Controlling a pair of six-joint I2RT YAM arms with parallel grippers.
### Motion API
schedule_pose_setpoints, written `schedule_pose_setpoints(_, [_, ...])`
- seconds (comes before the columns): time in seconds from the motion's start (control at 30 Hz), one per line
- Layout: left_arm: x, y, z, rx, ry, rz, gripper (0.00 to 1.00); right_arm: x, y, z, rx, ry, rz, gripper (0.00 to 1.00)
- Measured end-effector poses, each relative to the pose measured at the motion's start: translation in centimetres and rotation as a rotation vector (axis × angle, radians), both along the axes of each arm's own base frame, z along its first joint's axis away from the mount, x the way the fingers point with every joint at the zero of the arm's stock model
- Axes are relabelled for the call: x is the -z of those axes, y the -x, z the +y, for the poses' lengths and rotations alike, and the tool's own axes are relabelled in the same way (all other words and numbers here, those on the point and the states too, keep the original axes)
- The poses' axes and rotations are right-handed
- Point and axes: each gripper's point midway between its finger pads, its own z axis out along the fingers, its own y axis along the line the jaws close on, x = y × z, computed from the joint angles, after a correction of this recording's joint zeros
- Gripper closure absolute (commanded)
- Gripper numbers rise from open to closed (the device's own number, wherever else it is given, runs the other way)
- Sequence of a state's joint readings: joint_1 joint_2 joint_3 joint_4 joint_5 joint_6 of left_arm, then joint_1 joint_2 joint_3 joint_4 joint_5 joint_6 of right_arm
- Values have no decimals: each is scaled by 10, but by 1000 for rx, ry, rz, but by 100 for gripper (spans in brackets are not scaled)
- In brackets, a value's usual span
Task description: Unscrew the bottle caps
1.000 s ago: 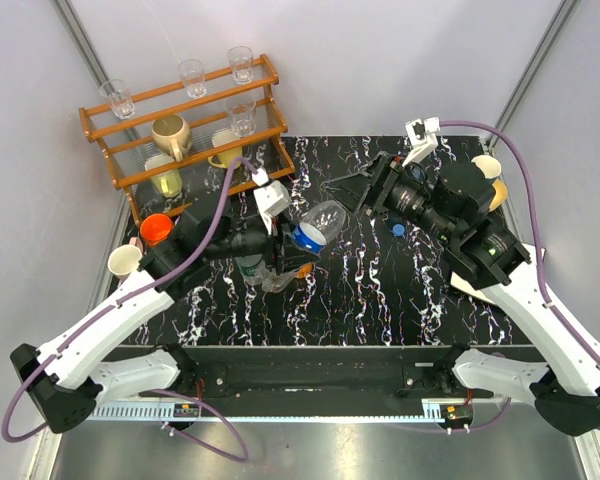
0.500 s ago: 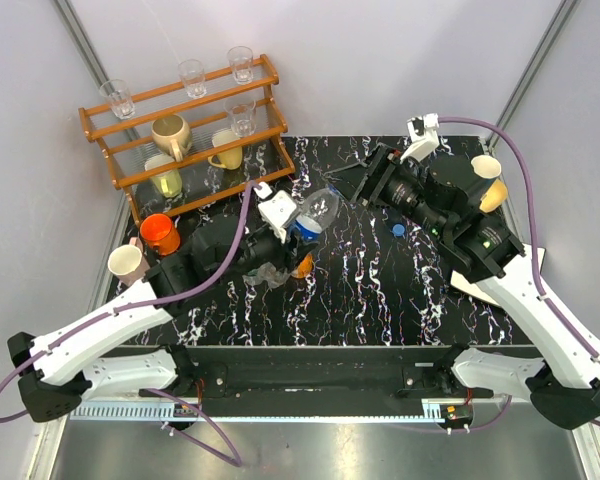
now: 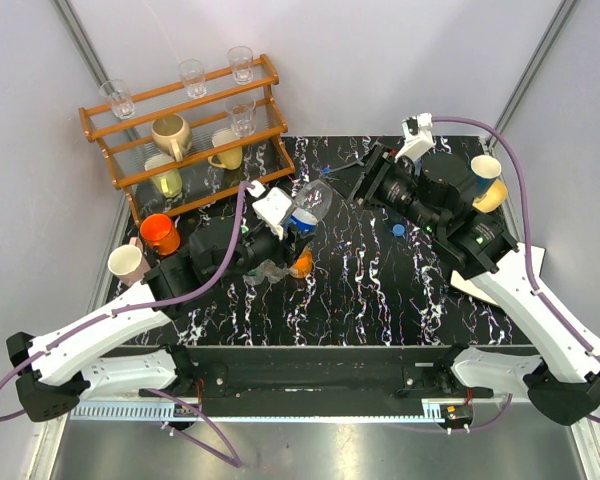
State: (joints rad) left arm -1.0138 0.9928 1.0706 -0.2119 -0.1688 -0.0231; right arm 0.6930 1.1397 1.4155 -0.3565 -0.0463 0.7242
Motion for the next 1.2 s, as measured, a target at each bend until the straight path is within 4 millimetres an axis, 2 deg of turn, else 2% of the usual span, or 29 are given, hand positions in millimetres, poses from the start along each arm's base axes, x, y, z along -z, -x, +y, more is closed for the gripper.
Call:
schedule_pose_setpoints(0.13, [1,0,-1,0,-2,0,52,-4,-2,2,-3,-14,-9,51])
schedule_pose_setpoints(0.23, [2,0,-1,-1,-5,2,52,-5,-3,6,-12,-23,-13,64])
schedule_pose_setpoints(0.27, [3,0,-1,-3,-8,3,52,-6,-2,7,-20,-28,-15,74])
schedule_pose_setpoints(0.37, [3,0,-1,-6,-9,3,52,-5,-3,8,-24,-21,-22,89])
schedule_pose_setpoints(0.4, [4,-1,0,-9,-10,4,51,-4,-4,8,-24,-17,-24,99])
schedule_pose_setpoints(0.63, [6,2,0,0,-11,9,48,-1,-1,12,-61,6,-52,100])
schedule_pose_setpoints(0.83, [4,14,-2,142,20,48,47,-7,14,12,-147,61,-149,100])
schedule_pose_setpoints(0.93, [-1,29,-7,277,65,88,45,-17,33,11,-238,90,-250,100])
schedule_pose_setpoints(1.2, [-21,91,-14,688,164,188,46,-41,105,8,-552,117,-575,100])
